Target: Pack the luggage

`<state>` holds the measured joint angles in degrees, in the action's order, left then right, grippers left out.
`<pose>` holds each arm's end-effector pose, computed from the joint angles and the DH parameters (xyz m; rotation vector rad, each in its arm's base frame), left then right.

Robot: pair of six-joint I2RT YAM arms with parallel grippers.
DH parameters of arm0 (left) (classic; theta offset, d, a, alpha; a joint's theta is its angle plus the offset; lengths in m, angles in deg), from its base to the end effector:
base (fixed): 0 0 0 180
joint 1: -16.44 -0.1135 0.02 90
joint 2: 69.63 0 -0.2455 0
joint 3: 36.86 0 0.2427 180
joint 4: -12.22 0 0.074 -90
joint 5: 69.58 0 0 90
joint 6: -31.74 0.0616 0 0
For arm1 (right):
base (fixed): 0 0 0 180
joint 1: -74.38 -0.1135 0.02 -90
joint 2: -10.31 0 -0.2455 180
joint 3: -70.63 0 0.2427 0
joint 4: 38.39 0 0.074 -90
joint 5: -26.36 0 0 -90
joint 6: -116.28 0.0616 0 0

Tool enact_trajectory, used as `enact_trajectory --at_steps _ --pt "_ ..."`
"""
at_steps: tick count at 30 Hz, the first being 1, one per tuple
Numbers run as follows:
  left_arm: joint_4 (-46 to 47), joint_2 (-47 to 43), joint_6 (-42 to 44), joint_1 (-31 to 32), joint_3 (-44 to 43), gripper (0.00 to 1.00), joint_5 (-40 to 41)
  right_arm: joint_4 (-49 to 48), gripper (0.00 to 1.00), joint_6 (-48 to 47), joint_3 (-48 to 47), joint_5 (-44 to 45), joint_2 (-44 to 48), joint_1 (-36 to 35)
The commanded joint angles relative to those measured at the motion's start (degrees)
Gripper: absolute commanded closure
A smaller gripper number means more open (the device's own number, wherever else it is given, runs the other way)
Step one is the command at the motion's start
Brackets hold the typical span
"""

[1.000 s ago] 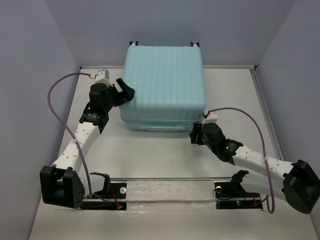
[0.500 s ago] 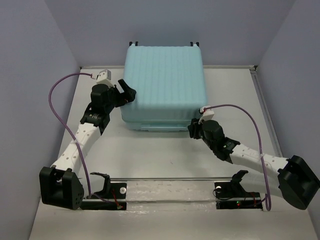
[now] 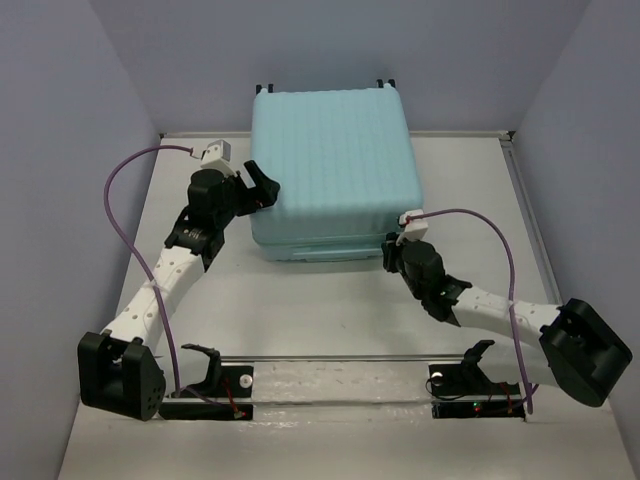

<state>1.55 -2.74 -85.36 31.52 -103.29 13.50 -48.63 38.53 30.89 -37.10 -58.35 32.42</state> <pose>0.2867 -0.0849 0.3113 -0.0998 1.8054 -0.6363 0.2158 0.1570 0.1834 -0.1708 1.8591 0.2153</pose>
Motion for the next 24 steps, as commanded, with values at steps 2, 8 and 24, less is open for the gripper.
enact_trajectory --at_steps 2,8,24 --pt "-3.6 -0.6 -0.2 2.5 1.0 0.03 -5.5 -17.5 0.60 -3.0 0.7 8.5 0.6 0.5" --pt "-3.6 -0.4 0.0 2.6 0.8 0.03 -5.4 -22.0 0.58 -4.7 1.6 9.1 -0.6 3.0" --pt "-4.9 -0.5 1.3 2.6 0.1 0.03 -4.7 -23.1 0.56 -1.6 4.3 -5.1 -2.2 12.2"
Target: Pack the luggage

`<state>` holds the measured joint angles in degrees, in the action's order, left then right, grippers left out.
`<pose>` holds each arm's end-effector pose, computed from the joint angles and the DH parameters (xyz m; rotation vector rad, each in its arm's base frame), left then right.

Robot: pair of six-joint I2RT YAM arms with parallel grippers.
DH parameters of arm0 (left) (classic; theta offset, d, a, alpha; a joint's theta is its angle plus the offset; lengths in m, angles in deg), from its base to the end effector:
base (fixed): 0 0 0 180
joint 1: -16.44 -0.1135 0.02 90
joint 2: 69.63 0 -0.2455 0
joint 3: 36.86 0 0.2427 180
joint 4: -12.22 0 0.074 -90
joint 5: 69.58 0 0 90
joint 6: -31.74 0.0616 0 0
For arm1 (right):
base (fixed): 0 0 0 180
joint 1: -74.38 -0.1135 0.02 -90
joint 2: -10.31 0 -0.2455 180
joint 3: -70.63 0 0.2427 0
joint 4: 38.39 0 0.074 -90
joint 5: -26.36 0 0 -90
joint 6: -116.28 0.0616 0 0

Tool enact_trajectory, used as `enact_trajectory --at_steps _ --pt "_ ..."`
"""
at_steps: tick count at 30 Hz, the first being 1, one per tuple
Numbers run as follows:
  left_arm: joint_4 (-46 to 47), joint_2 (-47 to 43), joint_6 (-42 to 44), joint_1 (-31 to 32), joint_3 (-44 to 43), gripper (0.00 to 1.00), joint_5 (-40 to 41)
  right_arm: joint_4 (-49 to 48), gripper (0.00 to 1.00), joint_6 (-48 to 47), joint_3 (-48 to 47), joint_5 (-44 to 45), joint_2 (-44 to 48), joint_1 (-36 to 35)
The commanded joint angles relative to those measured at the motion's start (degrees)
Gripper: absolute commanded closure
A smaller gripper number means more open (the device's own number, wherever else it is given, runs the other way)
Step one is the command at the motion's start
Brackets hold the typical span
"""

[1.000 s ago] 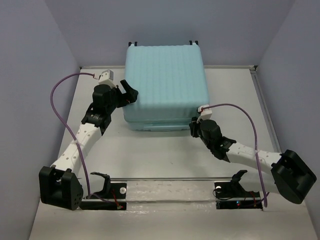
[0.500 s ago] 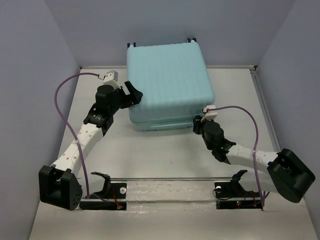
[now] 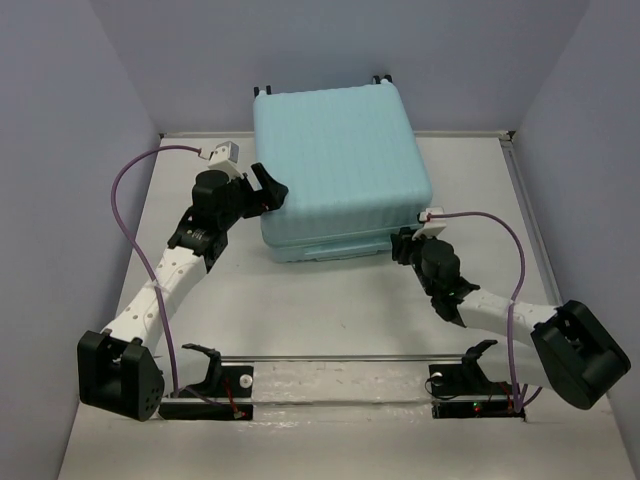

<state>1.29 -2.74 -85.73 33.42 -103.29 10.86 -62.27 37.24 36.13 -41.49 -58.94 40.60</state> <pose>0.2824 -0.0969 0.3107 -0.0423 1.8213 -0.7035 0.2300 0.1259 0.1800 -0.0680 1.7506 0.2308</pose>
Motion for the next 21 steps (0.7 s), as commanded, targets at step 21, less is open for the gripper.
enact_trajectory --at_steps 21 --pt "-3.7 -0.1 -0.7 3.4 1.7 0.04 -3.4 -9.6 0.93 4.2 0.9 -13.5 1.4 1.4"
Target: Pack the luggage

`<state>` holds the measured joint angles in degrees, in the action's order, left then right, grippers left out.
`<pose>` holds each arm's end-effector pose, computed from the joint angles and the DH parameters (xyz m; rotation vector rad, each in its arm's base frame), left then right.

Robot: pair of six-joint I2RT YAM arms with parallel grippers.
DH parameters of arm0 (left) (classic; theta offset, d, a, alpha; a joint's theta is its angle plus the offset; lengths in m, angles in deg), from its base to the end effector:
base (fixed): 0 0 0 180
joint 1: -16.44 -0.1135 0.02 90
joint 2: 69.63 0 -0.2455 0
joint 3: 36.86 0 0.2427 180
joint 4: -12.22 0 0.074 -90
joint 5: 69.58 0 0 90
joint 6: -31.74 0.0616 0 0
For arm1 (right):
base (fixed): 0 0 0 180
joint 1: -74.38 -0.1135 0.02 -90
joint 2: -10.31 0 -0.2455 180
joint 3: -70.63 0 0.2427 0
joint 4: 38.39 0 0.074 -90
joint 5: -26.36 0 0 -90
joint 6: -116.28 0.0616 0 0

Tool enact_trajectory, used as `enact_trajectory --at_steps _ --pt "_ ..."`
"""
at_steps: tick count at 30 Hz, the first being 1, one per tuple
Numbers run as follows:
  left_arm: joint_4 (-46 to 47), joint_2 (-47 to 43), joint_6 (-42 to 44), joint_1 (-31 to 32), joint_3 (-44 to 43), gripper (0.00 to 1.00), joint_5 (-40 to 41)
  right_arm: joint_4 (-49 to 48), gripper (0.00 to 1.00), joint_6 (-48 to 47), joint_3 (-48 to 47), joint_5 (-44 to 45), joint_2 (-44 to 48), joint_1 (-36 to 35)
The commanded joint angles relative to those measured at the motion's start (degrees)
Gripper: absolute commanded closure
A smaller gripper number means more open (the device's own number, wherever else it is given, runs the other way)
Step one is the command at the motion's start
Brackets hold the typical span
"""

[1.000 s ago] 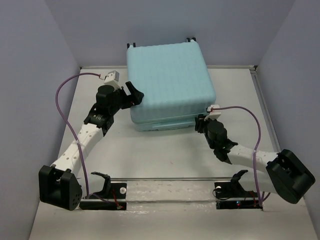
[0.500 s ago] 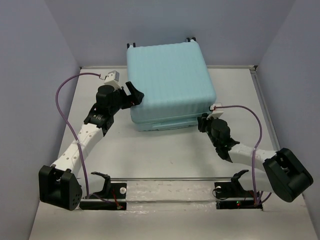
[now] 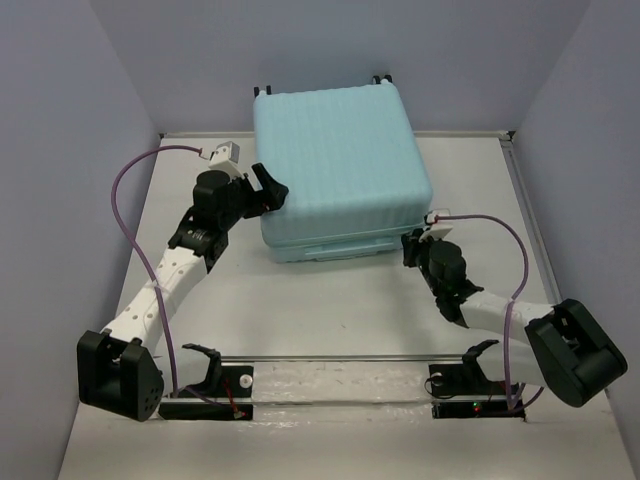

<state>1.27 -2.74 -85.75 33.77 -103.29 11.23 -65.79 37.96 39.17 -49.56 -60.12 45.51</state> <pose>0.2820 -0.0983 0.3107 -0.0419 1.8217 -0.7024 0.2327 0.1112 0.1654 -0.0880 1.7738 0.2950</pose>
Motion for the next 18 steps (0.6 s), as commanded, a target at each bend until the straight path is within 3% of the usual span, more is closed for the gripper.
enact_trajectory --at_steps 1,2,6,9,14,18 --pt "-2.3 0.0 -1.2 3.5 1.8 0.04 -3.9 -4.7 0.93 3.3 -2.8 -4.9 2.5 -6.2" --pt "-2.0 0.3 -1.9 4.3 1.8 0.04 -4.2 -1.2 0.93 2.0 -4.8 -1.9 2.1 -13.0" --pt "-0.1 1.2 -3.6 6.0 1.3 0.05 -5.4 5.7 0.93 3.1 -12.1 1.8 -2.2 -28.7" --pt "0.6 1.3 -4.6 7.4 0.9 0.05 -5.7 7.3 0.93 5.2 -19.5 1.8 -10.5 -36.8" --pt "0.4 -0.4 -5.3 8.4 0.4 0.05 -6.4 7.9 0.93 3.8 -32.5 1.5 -26.3 -45.3" --pt "-0.7 -2.3 -5.4 8.5 0.4 0.05 -6.9 1.2 0.93 6.0 -33.7 -0.6 -29.7 -45.3"
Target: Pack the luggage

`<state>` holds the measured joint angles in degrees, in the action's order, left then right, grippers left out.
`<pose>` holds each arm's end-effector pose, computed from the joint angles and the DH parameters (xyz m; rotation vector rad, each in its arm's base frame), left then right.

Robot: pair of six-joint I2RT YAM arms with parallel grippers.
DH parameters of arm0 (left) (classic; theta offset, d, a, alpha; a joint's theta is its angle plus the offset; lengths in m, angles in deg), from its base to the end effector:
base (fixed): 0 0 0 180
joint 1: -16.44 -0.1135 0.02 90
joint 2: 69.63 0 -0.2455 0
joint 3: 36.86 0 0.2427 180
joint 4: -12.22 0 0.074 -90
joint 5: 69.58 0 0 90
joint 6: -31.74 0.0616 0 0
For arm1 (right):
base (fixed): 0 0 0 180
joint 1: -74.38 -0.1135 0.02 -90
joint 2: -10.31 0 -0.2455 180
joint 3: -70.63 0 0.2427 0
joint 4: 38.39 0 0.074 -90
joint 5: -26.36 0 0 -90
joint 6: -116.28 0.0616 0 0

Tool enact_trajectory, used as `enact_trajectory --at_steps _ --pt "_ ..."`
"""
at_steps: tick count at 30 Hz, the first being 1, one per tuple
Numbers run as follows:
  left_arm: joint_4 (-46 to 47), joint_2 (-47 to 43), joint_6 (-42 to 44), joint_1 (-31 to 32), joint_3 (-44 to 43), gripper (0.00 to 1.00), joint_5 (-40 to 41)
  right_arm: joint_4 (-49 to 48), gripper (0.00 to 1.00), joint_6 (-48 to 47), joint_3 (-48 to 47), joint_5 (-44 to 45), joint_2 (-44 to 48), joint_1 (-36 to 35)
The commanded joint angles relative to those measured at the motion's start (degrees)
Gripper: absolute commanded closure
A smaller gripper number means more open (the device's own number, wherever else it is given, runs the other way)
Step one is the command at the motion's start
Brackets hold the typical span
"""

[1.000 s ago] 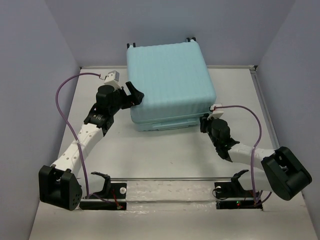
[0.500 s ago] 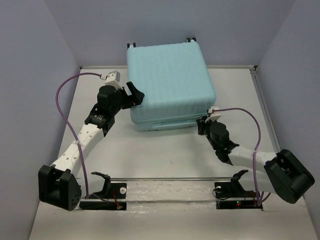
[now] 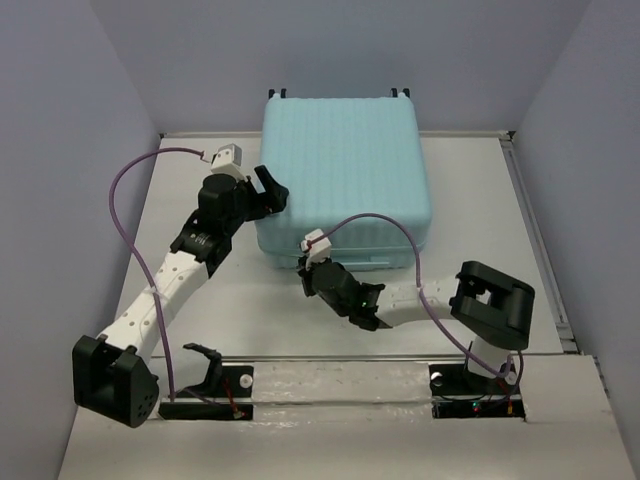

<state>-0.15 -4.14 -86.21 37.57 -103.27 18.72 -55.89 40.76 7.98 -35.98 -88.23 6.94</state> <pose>0.2733 -0.1076 0.3139 -0.0860 1.8141 -0.6413 0.1703 0.3354 0.1734 -0.5335 1.8114 0.5335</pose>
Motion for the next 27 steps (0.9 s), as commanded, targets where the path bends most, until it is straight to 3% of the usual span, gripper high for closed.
enact_trajectory --at_steps 1,6,13,15,16,18,19,20,21,24,25,27 --pt "0.3 -0.9 -5.0 4.7 0.0 0.05 -15.0 -8.9 0.93 3.2 -3.9 -14.8 -3.1 -6.7" --pt "-7.3 -2.4 -2.7 4.6 -6.7 0.04 -16.6 -19.2 0.93 4.0 -11.2 -24.5 -12.8 -6.7" --pt "-8.9 -7.3 -5.8 4.5 -8.4 0.04 -19.6 -22.7 0.93 6.3 -18.8 -30.6 -17.5 -7.3" --pt "-9.3 -8.8 -6.0 4.5 -8.5 0.04 -18.3 -21.4 0.88 5.9 -16.2 -29.8 -14.6 -7.9" --pt "-9.6 -9.2 -5.8 4.5 -8.5 0.04 -18.1 -20.0 0.80 6.0 -14.0 -28.9 -12.6 -7.9" --pt "-10.2 -9.9 -4.8 4.5 -8.2 0.04 -16.9 -11.6 0.32 6.3 -7.0 -24.9 -3.9 -7.9" --pt "-10.4 -10.1 -4.3 4.5 -8.2 0.04 -16.2 -5.6 0.32 6.4 -5.6 -22.9 -0.7 -7.9" --pt "-10.2 -10.2 -4.0 4.5 -7.5 0.04 -15.4 1.4 0.18 6.4 -5.8 -20.8 2.4 -7.9" --pt "-10.1 -10.6 -3.4 4.5 -7.1 0.04 -13.8 15.4 0.14 5.8 -6.5 -16.8 7.8 -7.9" --pt "-10.4 -11.0 -1.3 4.5 -6.5 0.03 -9.9 31.6 0.07 5.5 -7.7 -9.5 18.4 -6.2" --pt "-11.0 -11.2 -1.0 4.4 -6.8 0.03 -9.0 33.9 0.07 5.5 -7.1 -10.0 21.4 -4.5" --pt "-11.3 -11.8 -0.1 4.4 -7.1 0.03 -6.5 34.4 0.19 5.6 -4.4 -11.8 27.9 3.1"
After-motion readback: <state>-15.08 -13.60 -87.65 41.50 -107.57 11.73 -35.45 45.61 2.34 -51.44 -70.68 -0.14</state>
